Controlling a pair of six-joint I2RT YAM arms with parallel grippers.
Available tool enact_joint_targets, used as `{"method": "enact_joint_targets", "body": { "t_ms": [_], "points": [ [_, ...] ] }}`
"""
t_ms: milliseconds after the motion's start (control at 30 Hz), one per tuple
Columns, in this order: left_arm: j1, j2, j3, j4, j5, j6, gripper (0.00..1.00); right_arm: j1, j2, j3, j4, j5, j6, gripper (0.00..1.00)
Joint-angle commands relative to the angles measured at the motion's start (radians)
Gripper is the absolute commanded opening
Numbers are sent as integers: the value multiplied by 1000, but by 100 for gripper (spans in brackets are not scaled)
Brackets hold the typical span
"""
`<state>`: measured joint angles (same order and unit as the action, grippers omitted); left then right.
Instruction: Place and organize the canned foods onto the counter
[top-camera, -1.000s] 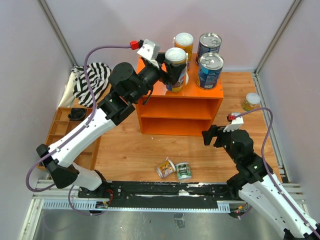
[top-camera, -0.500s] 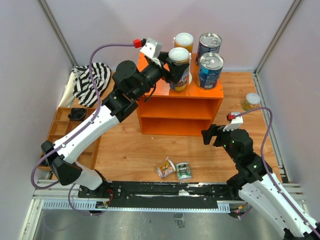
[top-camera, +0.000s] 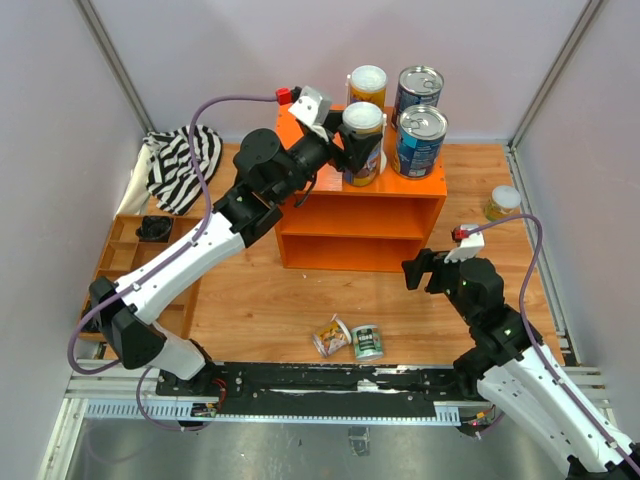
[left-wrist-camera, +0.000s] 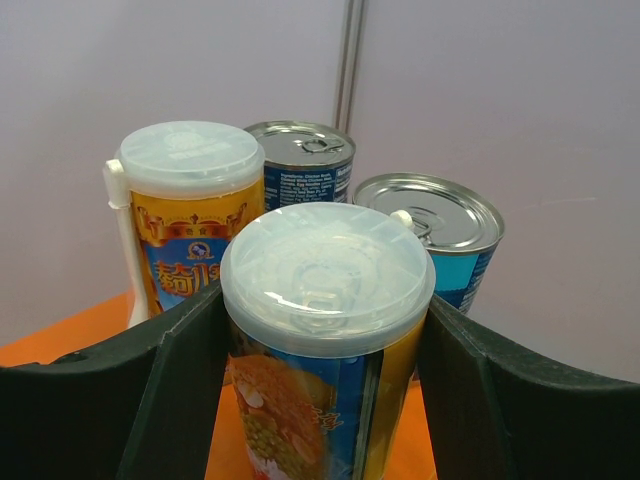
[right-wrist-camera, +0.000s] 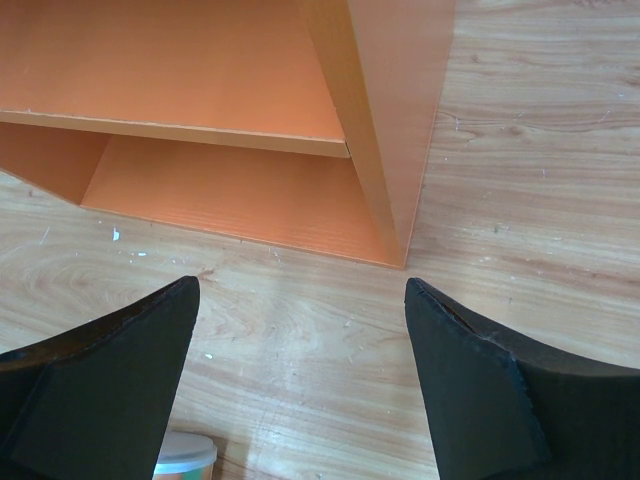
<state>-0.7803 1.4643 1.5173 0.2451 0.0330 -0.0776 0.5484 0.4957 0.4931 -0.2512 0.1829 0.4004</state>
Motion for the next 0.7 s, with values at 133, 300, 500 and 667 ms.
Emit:
{"method": "enact_joint_targets", "body": {
  "t_ms": [133,300,500,667],
  "points": [
    [7,-11,-9,201,-9,48,9,18,9,-24,34,-6,-5,85],
    [7,-21,-44,210,-10,73,26,18,14,-28,43,-6,-4,85],
    [7,-22,-51,200,-8,88,64,19,16,-28,43,-9,-3,85],
    [7,-25,-48,195,-3,89,86,18,14,-24,39,-9,-2,85]
  ]
}}
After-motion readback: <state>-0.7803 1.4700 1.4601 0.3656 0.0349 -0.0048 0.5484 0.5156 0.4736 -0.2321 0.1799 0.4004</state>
